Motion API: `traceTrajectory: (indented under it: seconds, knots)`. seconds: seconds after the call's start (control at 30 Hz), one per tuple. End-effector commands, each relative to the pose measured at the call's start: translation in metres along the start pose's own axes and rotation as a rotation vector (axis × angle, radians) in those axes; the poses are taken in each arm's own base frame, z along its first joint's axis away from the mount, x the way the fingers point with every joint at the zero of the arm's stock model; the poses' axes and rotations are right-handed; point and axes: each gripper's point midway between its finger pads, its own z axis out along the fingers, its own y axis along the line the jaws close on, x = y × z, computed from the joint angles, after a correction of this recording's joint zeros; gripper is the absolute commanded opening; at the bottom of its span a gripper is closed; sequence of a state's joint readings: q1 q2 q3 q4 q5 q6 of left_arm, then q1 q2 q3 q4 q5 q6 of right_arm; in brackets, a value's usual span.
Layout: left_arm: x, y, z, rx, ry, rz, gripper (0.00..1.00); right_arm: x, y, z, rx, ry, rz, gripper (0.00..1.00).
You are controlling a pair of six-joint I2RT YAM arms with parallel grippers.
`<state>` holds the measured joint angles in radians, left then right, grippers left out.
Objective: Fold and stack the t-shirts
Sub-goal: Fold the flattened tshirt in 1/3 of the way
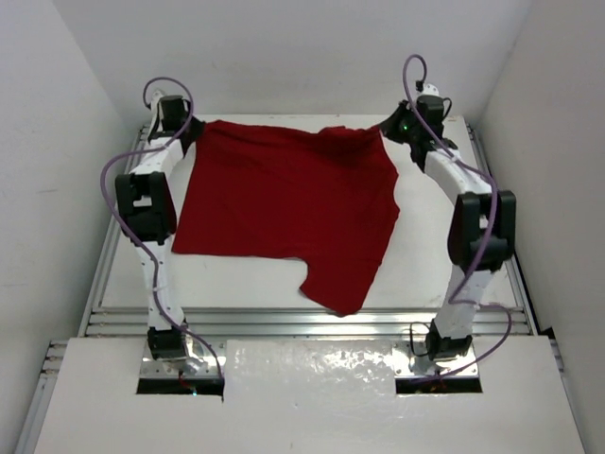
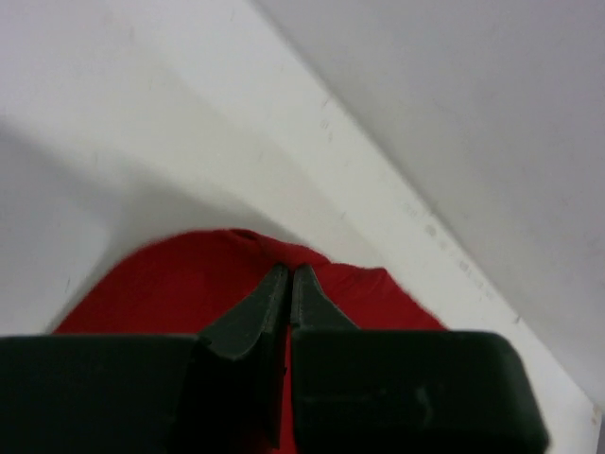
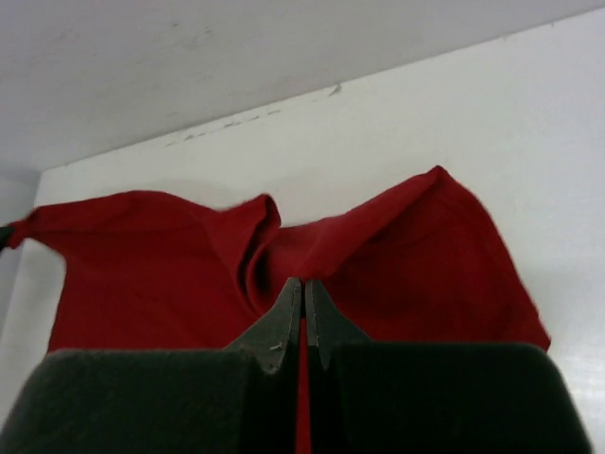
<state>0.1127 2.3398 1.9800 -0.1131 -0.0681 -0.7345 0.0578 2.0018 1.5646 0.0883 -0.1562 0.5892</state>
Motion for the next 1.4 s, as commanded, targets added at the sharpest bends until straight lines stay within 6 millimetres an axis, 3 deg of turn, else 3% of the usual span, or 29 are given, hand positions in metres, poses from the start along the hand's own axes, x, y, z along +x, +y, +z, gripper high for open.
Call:
traceTrajectory:
  seconds: [0.0,0.07,0.13,0.2,0.23,0.27,0.33,0.37,0.43,0.53,0.77,0.97,1.2,1.3,1.33,1.37]
  knots:
    - [0.005,-0.012,-0.023,0.057,0.051,-0.019,0.0,0.001,0.015,-0.024,-0.032,-0.048,0.06,0.0]
    - [0.012,-0.006,-0.027,0.047,0.074,-0.019,0.0,0.02,0.012,-0.032,-0.035,-0.007,0.07,0.0]
    - [0.018,0.003,-0.03,0.019,0.096,-0.028,0.0,0.024,0.017,-0.043,-0.052,-0.007,0.079,0.0]
    - [0.02,0.009,-0.033,0.004,0.107,-0.036,0.0,0.047,0.016,-0.053,-0.042,0.026,0.092,0.0]
    - [0.022,0.011,-0.036,0.005,0.108,-0.037,0.0,0.042,0.023,-0.064,-0.047,0.006,0.087,0.0]
    - [0.02,0.013,-0.038,0.001,0.104,-0.039,0.0,0.057,0.019,-0.069,-0.037,0.023,0.088,0.0]
    - [0.017,0.017,-0.042,-0.001,0.096,-0.049,0.0,0.058,0.026,-0.081,-0.036,0.007,0.085,0.0]
    - [0.014,0.017,-0.043,0.007,0.094,-0.054,0.0,0.07,0.021,-0.085,-0.016,0.023,0.098,0.0]
    - [0.013,0.022,-0.045,0.026,0.106,-0.079,0.0,0.071,0.021,-0.095,-0.009,0.013,0.11,0.0]
    - [0.009,0.036,-0.049,0.02,0.118,-0.117,0.0,0.09,0.01,-0.106,0.029,0.03,0.12,0.0]
    - [-0.004,0.041,-0.056,0.012,0.125,-0.097,0.0,0.112,-0.012,-0.115,0.125,0.072,0.098,0.0]
    - [0.017,0.053,-0.04,-0.015,0.206,-0.091,0.0,0.122,-0.015,-0.113,0.138,0.112,0.108,0.0]
    - [0.037,0.075,-0.033,-0.081,0.251,-0.104,0.0,0.136,-0.016,-0.127,0.171,0.181,0.17,0.0]
    - [0.043,0.088,-0.034,-0.137,0.255,-0.108,0.0,0.144,-0.021,-0.134,0.198,0.202,0.184,0.11]
    - [0.04,0.094,-0.035,-0.172,0.237,-0.107,0.0,0.144,-0.022,-0.135,0.205,0.201,0.185,0.25]
    - [0.04,0.099,-0.039,-0.209,0.237,-0.109,0.0,0.143,-0.023,-0.136,0.213,0.2,0.182,0.33]
